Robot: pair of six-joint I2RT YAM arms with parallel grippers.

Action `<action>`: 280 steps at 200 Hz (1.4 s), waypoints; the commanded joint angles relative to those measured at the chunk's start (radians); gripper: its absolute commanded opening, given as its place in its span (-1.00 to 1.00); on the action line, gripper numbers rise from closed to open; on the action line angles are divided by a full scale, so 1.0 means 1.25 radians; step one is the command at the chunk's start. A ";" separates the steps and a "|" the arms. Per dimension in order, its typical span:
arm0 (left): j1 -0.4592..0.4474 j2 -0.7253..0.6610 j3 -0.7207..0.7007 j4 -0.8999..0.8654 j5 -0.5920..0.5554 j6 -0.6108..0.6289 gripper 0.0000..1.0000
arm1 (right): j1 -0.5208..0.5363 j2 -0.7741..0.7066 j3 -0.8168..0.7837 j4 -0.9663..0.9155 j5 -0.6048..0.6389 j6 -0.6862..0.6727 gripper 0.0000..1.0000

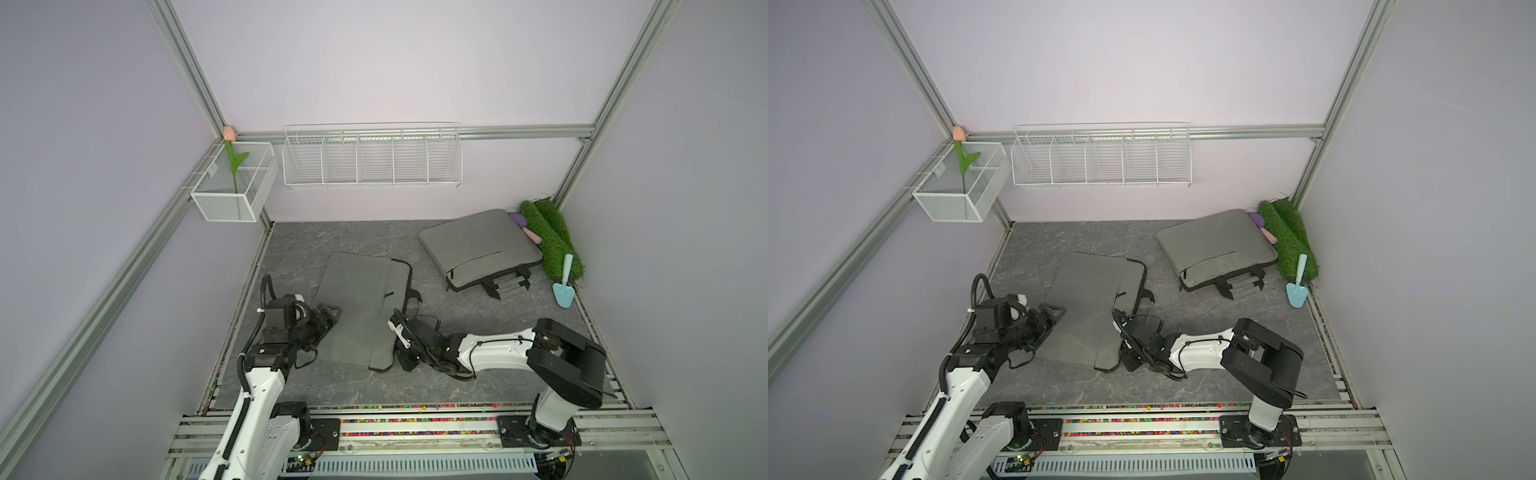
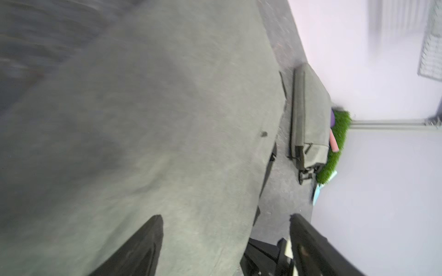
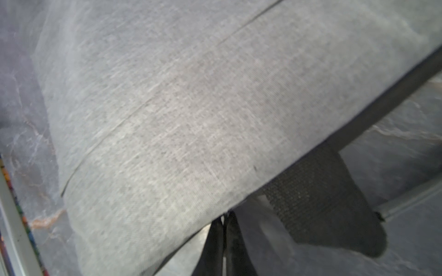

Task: Put the mouse into the laptop bag
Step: Zip the zipper on the zippered laptop bag.

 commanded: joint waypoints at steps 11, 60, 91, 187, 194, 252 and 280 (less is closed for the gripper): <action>-0.161 0.228 0.062 0.260 -0.070 -0.076 0.56 | -0.040 0.007 -0.031 0.089 -0.027 -0.017 -0.87; -0.238 0.634 0.251 0.416 0.032 -0.073 0.42 | -0.068 0.024 -0.078 0.215 -0.081 -0.033 -0.87; -0.247 0.706 0.285 0.447 0.017 -0.081 0.45 | -0.086 0.034 -0.082 0.233 -0.108 -0.030 -0.87; -0.264 1.099 0.355 0.633 0.014 -0.150 0.35 | -0.017 0.001 -0.104 0.115 -0.015 -0.070 -0.87; -0.265 1.110 0.355 0.636 -0.001 -0.150 0.35 | -0.006 -0.013 -0.105 0.096 0.001 -0.073 -0.87; -0.267 1.165 0.362 0.675 -0.022 -0.161 0.34 | 0.116 -0.097 -0.091 0.016 0.058 -0.052 -0.87; -0.268 1.183 0.363 0.699 -0.017 -0.170 0.33 | 0.174 -0.059 -0.040 -0.008 0.074 -0.034 -0.87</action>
